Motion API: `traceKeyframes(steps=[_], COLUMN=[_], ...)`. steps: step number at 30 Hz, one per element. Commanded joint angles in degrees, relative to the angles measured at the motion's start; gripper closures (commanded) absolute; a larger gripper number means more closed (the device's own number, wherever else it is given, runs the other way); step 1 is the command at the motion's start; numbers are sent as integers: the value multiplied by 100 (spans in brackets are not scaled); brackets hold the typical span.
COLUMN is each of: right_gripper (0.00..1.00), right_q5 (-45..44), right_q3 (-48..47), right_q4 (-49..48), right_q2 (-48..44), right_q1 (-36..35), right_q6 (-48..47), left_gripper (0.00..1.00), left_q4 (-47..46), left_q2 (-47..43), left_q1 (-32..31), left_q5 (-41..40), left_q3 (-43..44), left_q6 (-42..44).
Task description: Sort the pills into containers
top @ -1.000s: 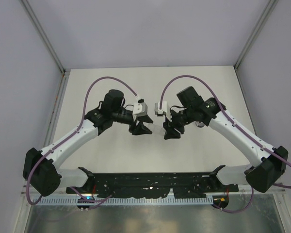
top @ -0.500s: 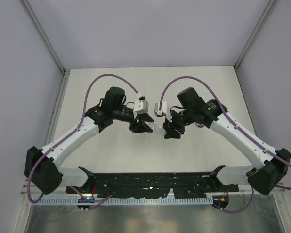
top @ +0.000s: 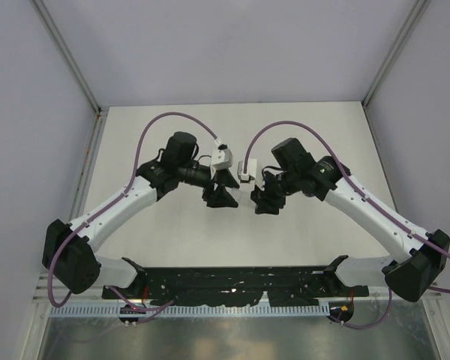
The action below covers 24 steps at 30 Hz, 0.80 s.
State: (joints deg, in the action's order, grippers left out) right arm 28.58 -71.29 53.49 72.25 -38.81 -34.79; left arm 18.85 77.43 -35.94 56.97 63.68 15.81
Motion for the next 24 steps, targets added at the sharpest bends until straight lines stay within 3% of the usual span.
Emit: traceKeyframes(steps=[1, 6, 8, 9, 24], right_gripper=[94, 94, 94, 94, 94], right_q5=[-142, -46, -28, -28, 210], right_q3=[-17, -17, -17, -26, -105], right_q4=[-489, -428, -428, -410, -261], right_q2=[-176, -194, -194, -202, -132], right_q1=[-39, -57, -48, -57, -66], right_q6=[33, -20, -20, -20, -81], left_gripper=[33, 24, 12, 1, 0], left_q4=[-65, -224, -224, -189, -795], left_q2=[9, -44, -79, -96, -729], left_q1=[-53, -53, -53, -53, -44], left_q5=[183, -71, -133, -134, -1117], left_q3=[198, 180, 162, 162, -462], left_q6=[-359, -377, -307, -237, 484])
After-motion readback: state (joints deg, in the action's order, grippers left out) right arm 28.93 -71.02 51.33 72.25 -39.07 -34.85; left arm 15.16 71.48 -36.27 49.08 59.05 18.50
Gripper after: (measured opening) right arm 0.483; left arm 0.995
